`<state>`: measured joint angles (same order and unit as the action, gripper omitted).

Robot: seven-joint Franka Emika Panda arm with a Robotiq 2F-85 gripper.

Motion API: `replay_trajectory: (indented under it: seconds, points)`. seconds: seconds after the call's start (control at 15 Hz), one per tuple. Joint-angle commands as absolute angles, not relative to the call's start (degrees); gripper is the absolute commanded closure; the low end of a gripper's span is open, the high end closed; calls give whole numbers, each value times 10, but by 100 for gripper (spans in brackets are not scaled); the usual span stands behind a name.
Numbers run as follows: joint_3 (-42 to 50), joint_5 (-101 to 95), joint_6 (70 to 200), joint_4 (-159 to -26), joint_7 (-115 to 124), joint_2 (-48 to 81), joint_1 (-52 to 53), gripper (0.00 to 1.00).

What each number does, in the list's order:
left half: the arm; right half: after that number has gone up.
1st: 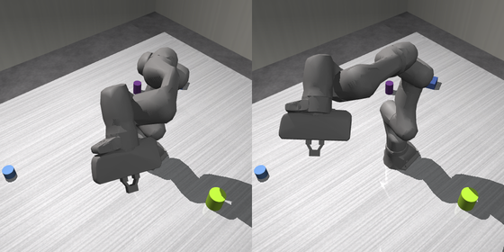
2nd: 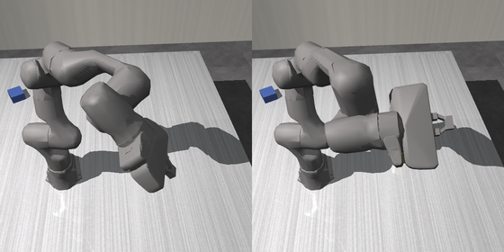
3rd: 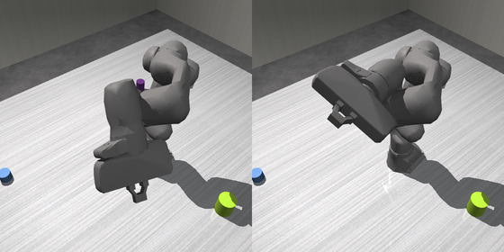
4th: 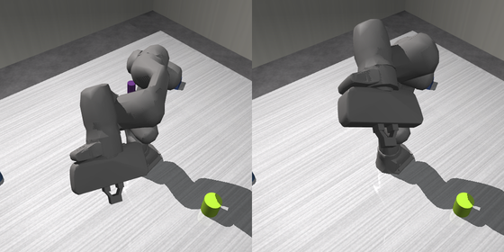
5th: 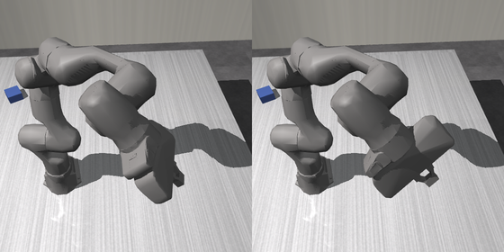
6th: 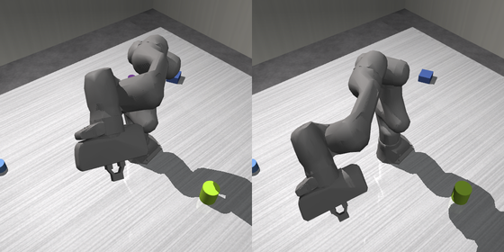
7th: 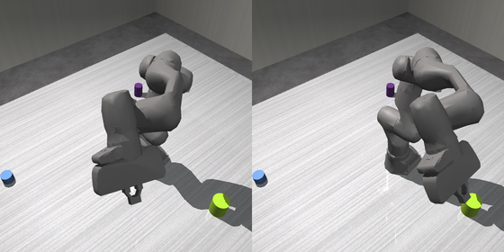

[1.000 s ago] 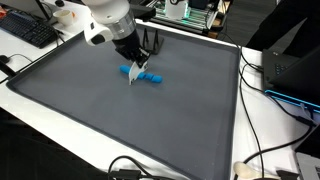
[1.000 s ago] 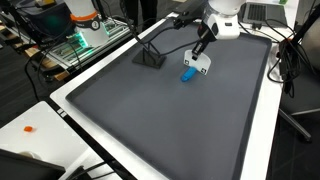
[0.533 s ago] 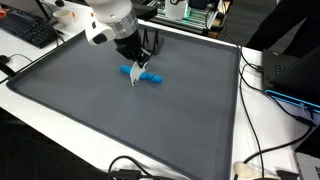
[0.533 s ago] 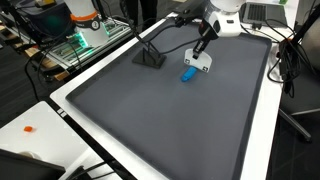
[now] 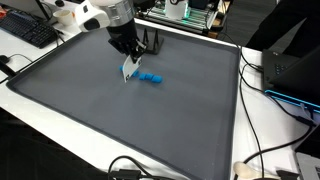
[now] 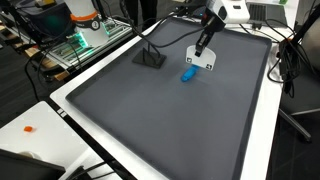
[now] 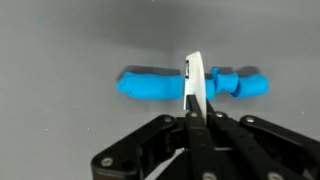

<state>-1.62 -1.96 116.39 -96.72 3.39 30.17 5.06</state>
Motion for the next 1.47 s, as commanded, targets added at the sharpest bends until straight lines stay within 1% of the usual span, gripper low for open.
replay_trajectory:
  seconds: [0.0, 1.4]
  points:
    - [-5, -38, 1159, -977, 45, 291, 51, 99]
    - [2, -40, 1177, -976, 36, 341, 44, 99]
